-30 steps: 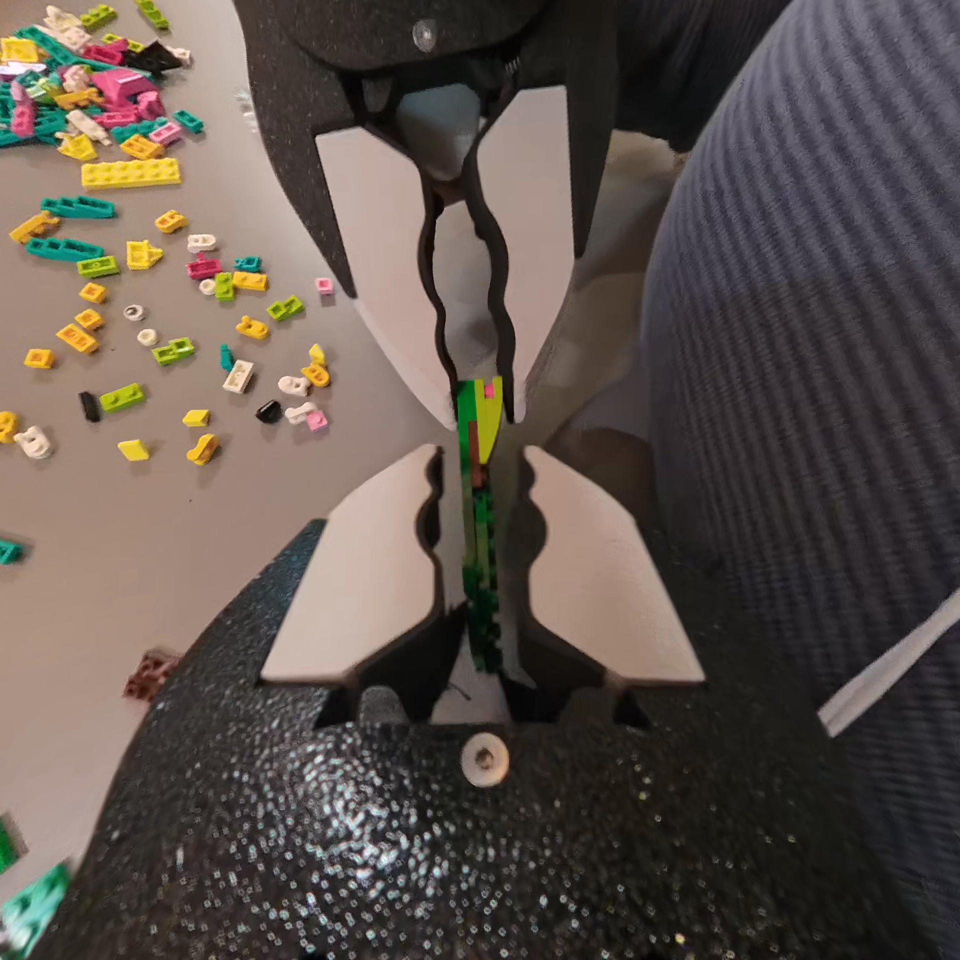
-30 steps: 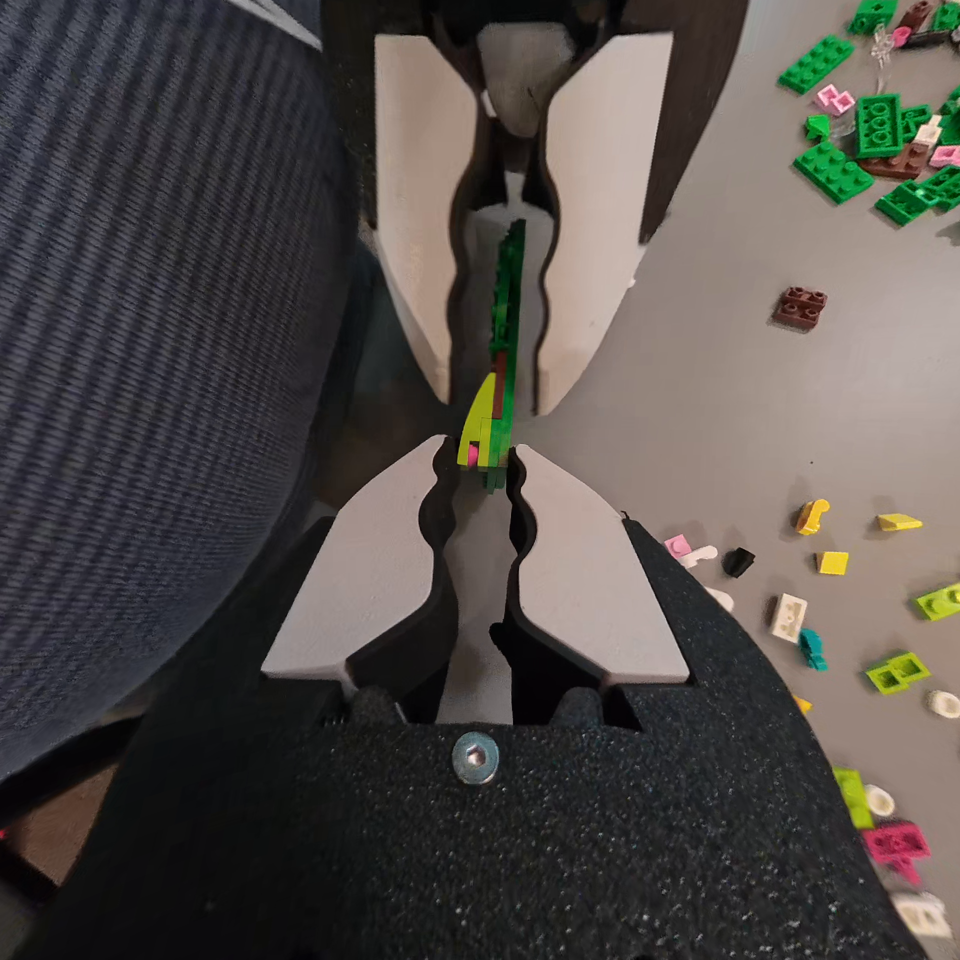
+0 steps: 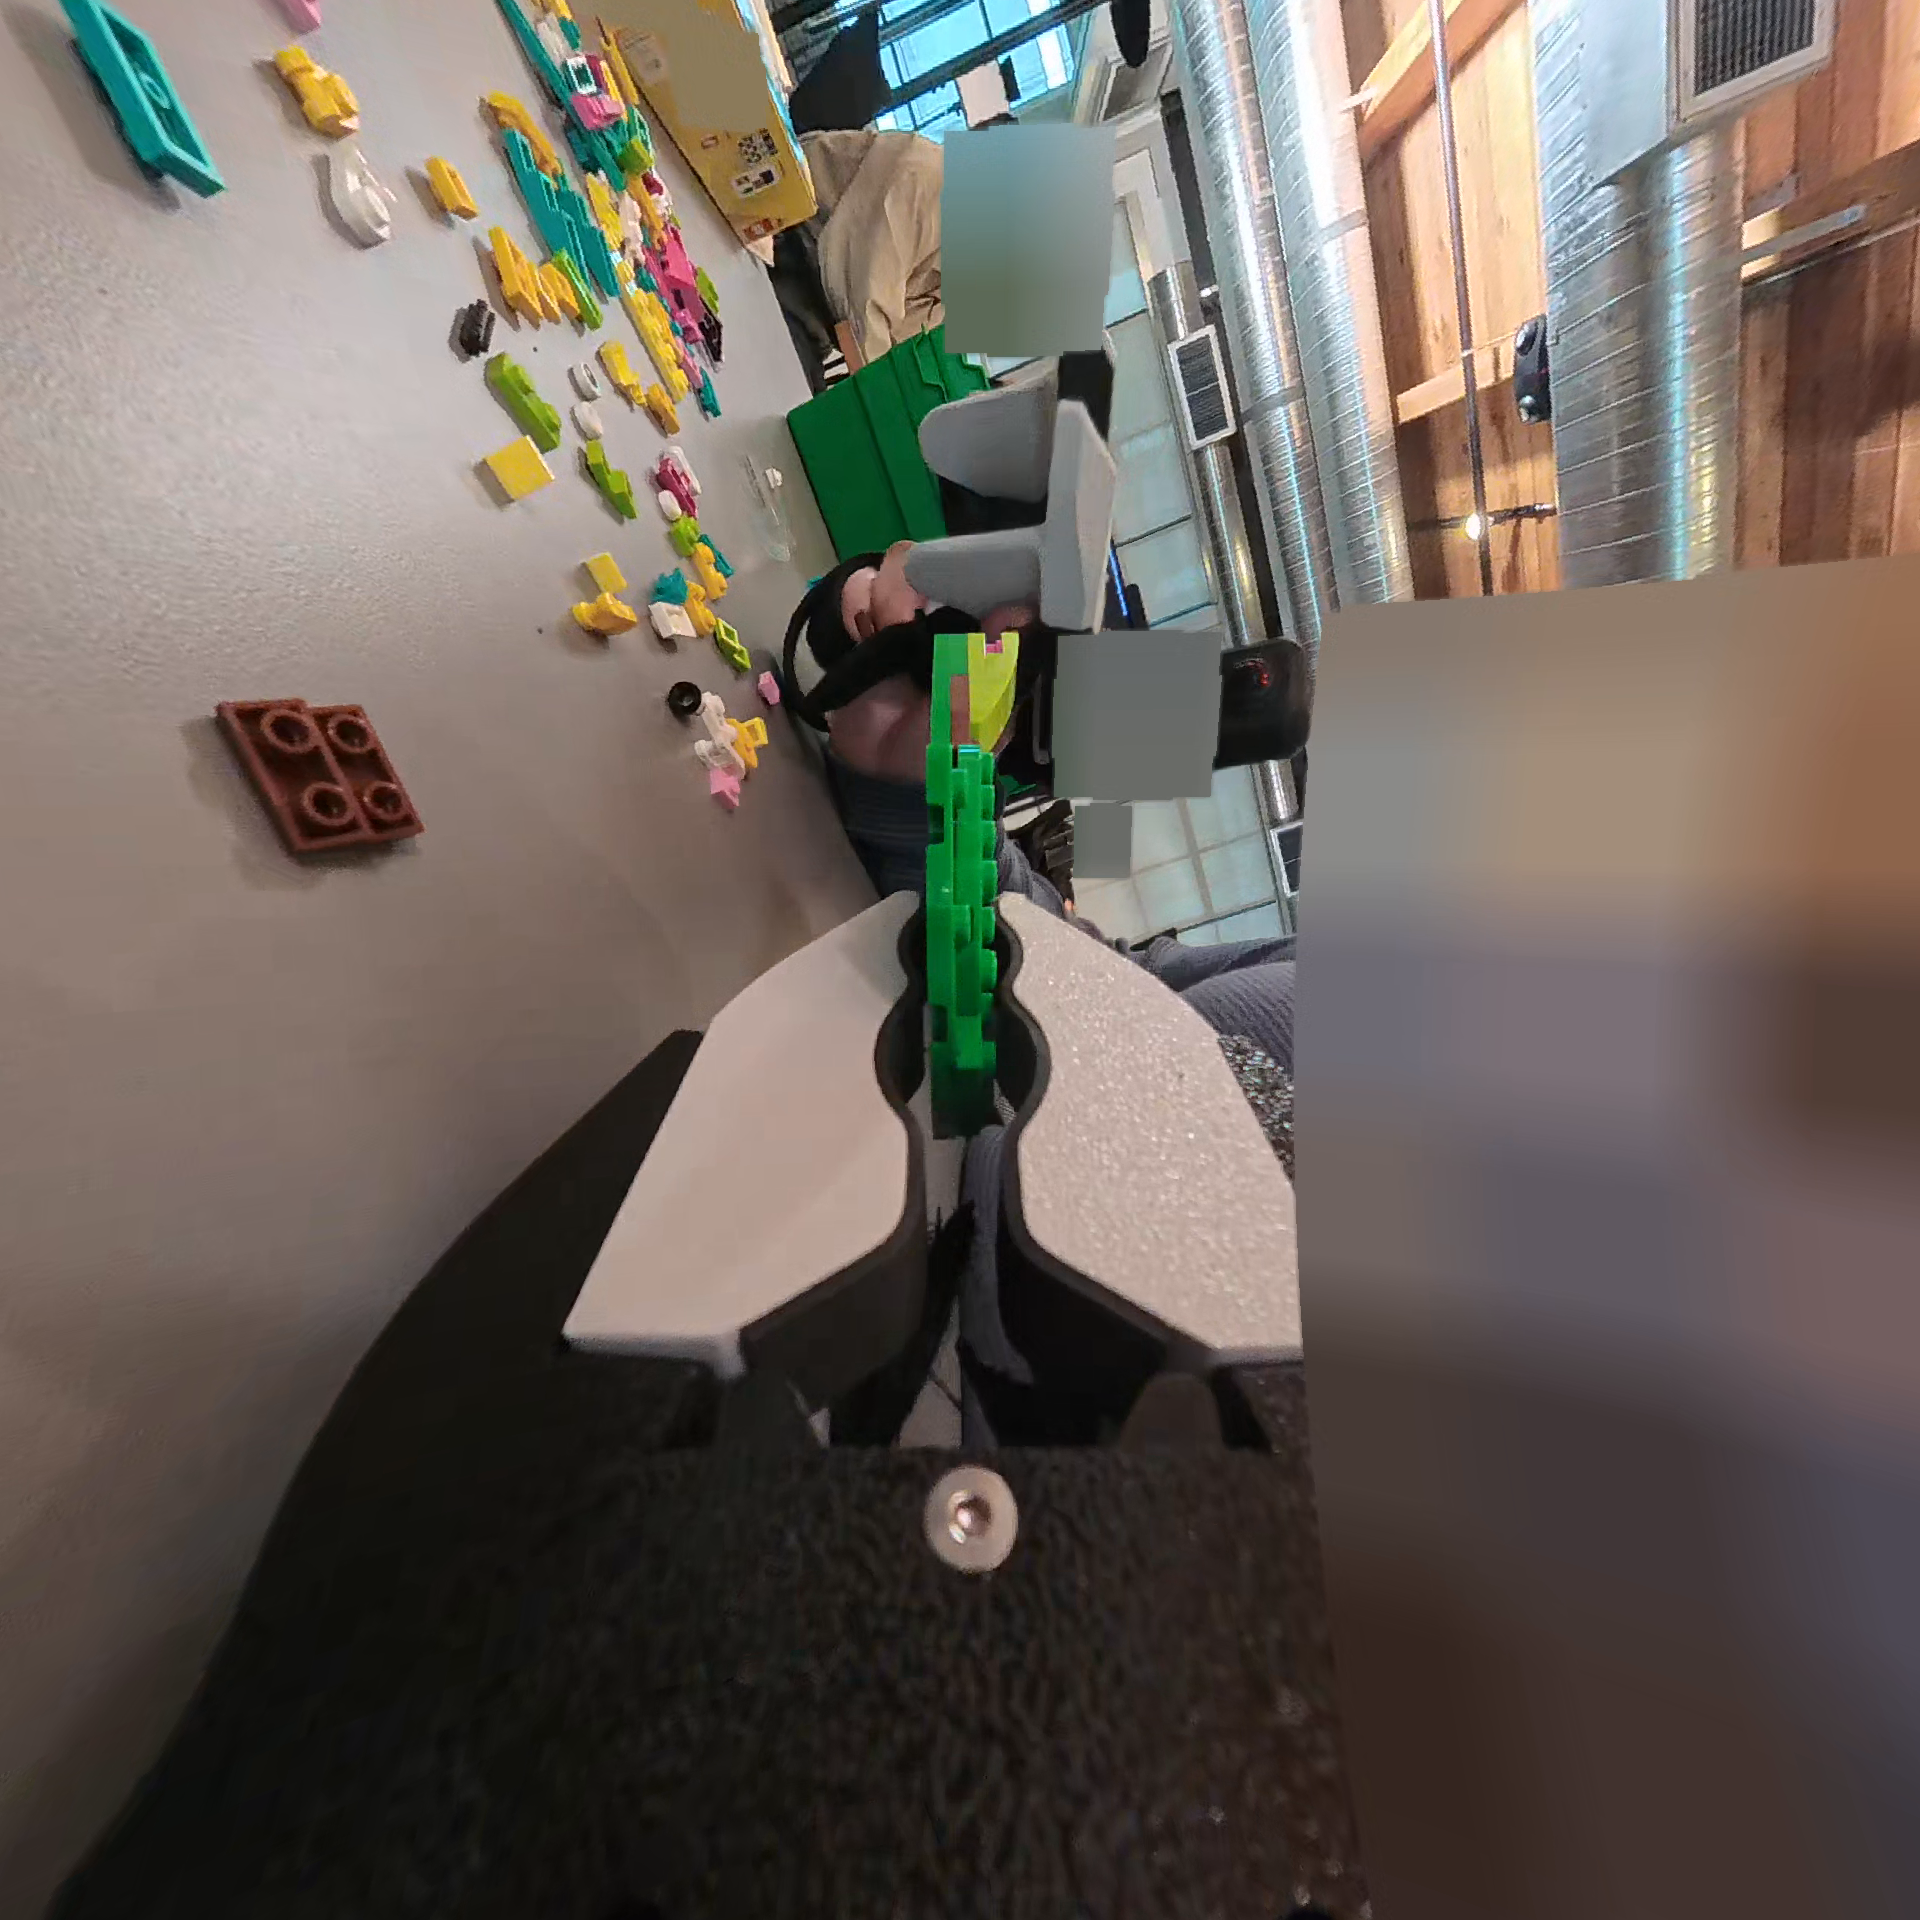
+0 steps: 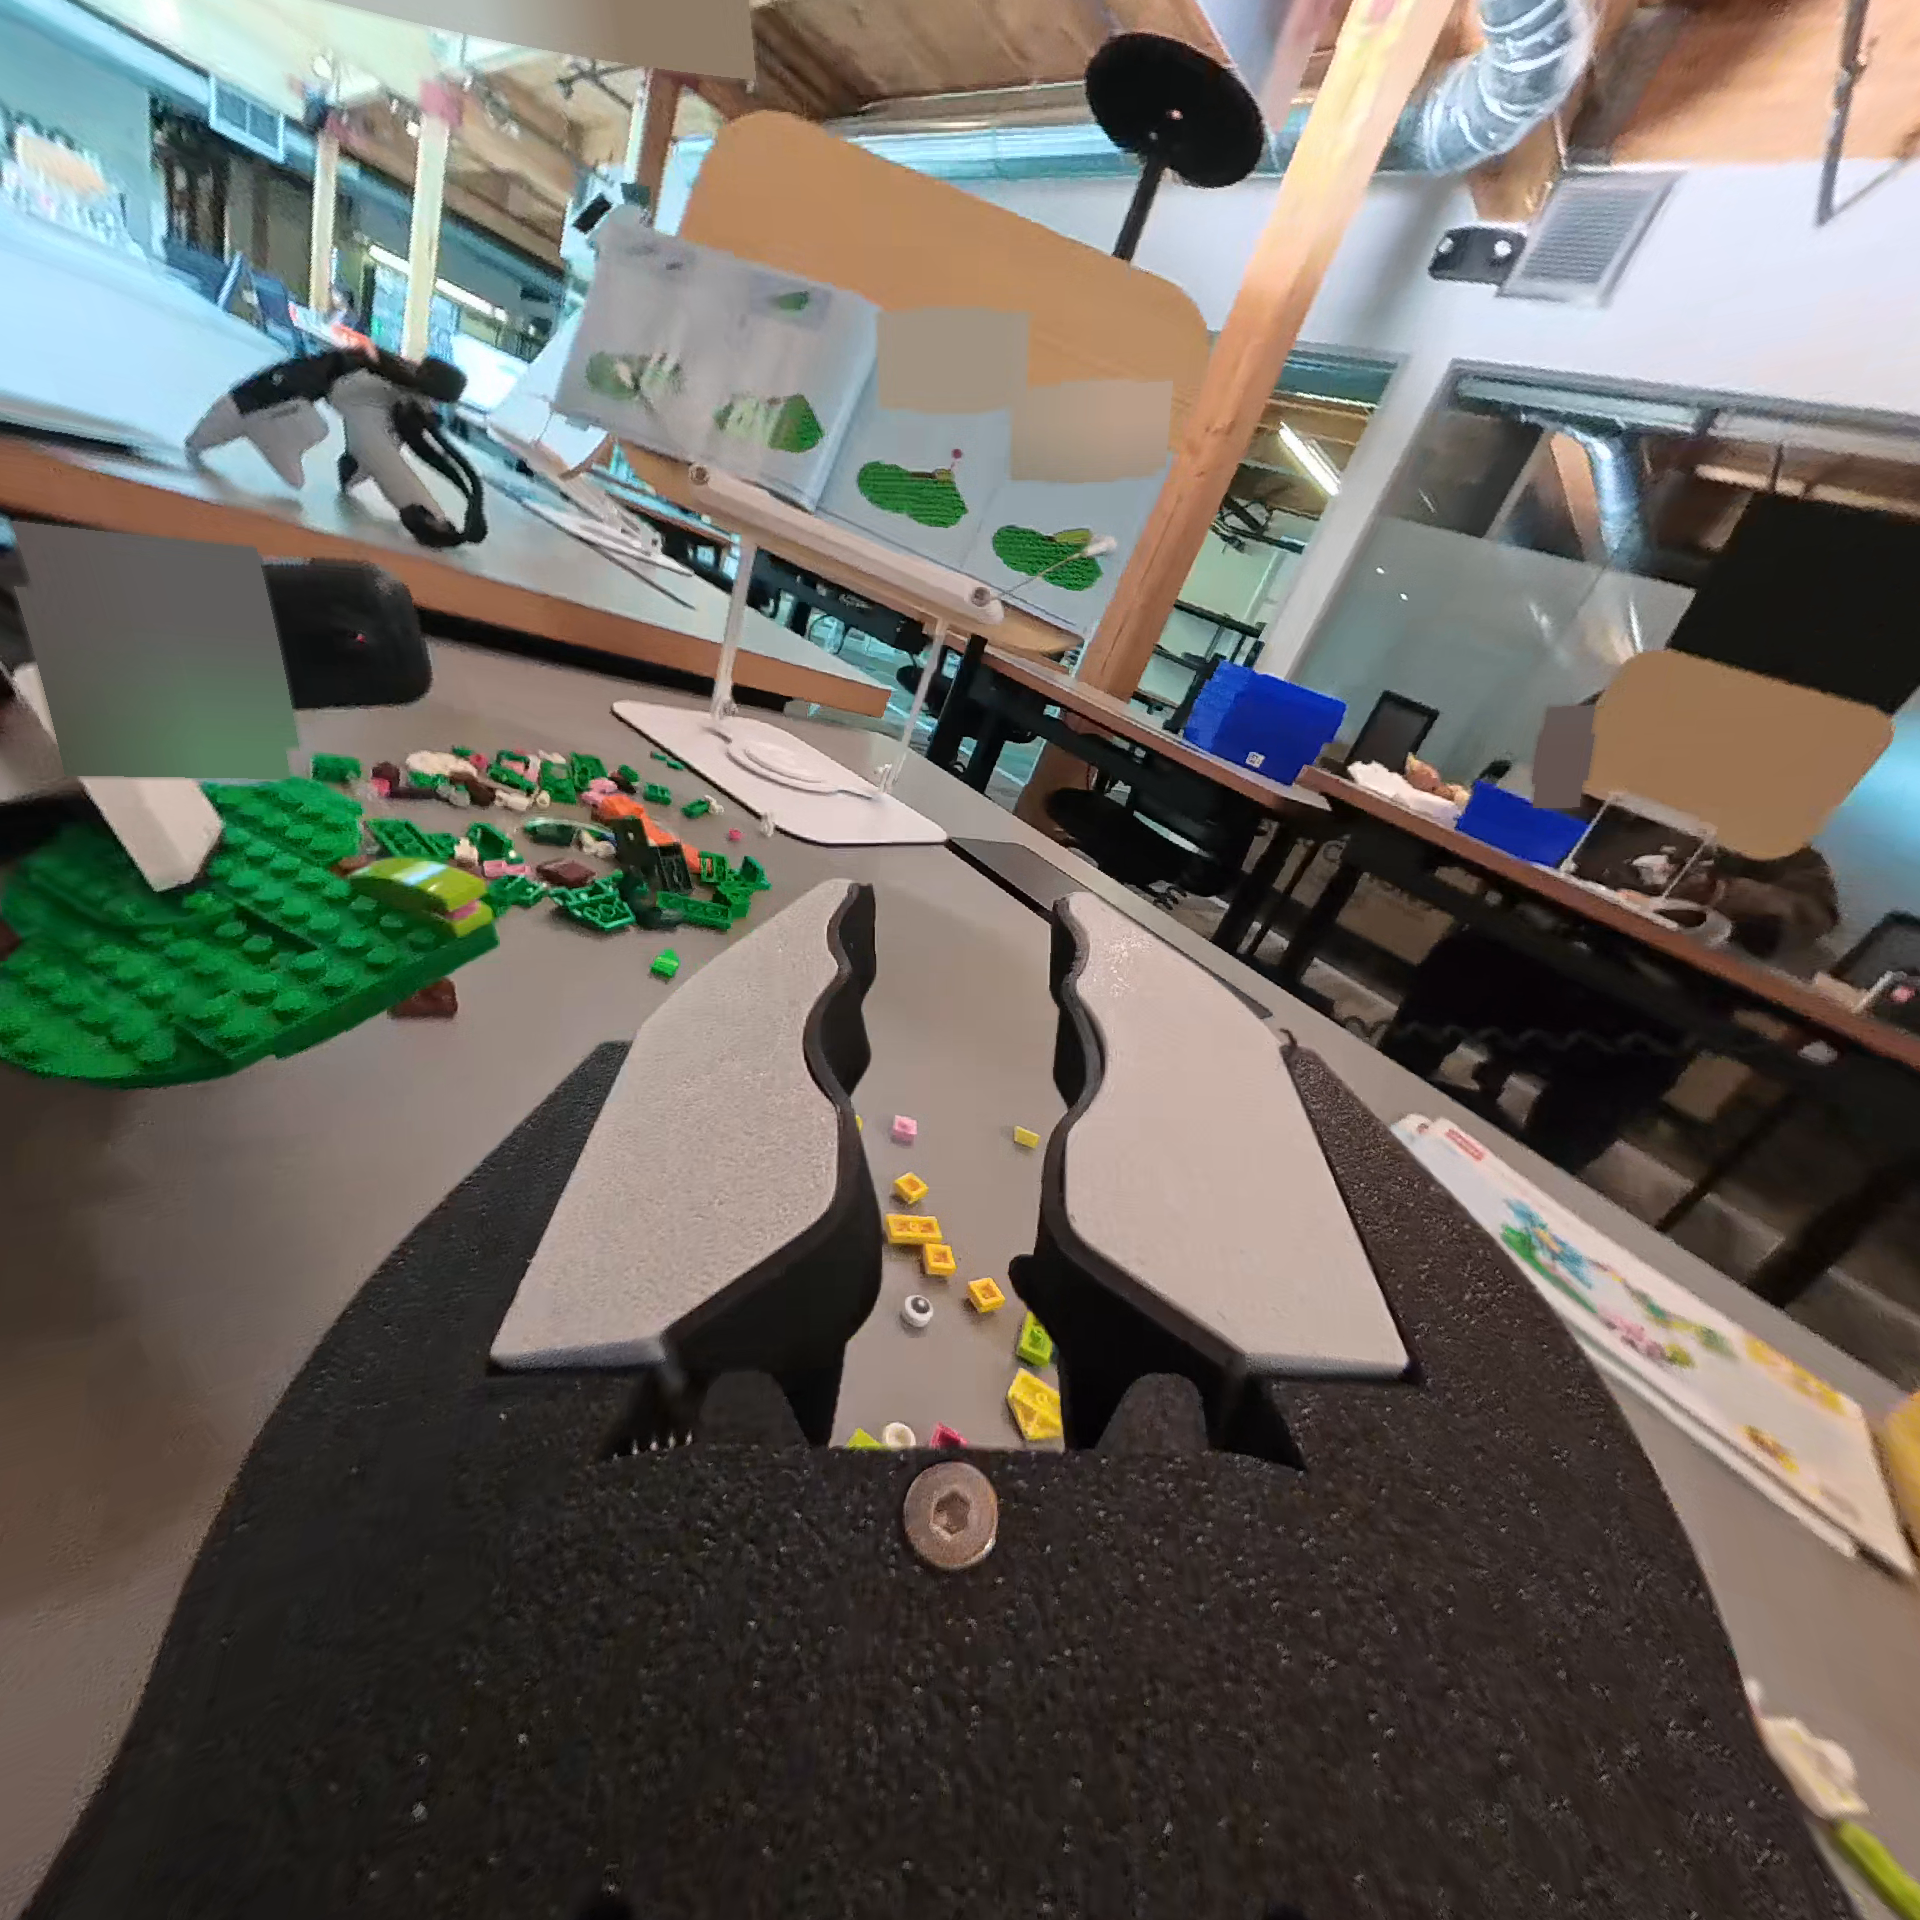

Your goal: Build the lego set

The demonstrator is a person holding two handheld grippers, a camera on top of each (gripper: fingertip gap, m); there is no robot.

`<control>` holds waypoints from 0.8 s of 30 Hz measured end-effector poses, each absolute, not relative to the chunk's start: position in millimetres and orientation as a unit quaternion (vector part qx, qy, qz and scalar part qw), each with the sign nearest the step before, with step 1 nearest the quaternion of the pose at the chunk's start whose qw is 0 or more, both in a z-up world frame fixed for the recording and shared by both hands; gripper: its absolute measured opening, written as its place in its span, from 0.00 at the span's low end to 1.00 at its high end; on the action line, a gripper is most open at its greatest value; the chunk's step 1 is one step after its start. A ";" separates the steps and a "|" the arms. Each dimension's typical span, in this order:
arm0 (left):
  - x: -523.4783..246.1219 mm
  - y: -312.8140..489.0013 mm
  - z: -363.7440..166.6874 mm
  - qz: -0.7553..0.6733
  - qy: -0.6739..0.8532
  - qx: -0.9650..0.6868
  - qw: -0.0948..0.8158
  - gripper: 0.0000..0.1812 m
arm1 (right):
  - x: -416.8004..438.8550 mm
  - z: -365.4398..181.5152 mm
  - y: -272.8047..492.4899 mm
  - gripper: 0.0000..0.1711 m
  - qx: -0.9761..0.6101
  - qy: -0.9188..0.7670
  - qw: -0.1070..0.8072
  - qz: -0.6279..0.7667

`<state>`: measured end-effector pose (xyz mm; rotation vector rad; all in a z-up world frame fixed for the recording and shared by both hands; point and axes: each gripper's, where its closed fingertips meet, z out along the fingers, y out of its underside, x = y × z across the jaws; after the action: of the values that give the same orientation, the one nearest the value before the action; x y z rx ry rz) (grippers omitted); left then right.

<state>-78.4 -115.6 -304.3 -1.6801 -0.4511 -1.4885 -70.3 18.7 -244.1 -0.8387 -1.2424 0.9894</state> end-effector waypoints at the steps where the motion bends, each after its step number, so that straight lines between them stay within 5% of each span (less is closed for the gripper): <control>1: -78.5 -115.5 -305.4 -0.590 -0.181 -0.670 0.412 0.04 | -71.8 -245.5 15.8 0.18 -0.358 -0.550 0.627 0.421; 24: -81.7 -115.2 -308.6 -0.582 -0.196 -0.671 0.416 0.04 | -61.3 -234.0 30.7 0.18 -0.372 -0.494 0.650 0.442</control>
<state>-81.7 -115.2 -308.6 -1.6838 -0.4912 -1.4622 -61.3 30.7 -234.0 -0.8443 -1.1230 1.0040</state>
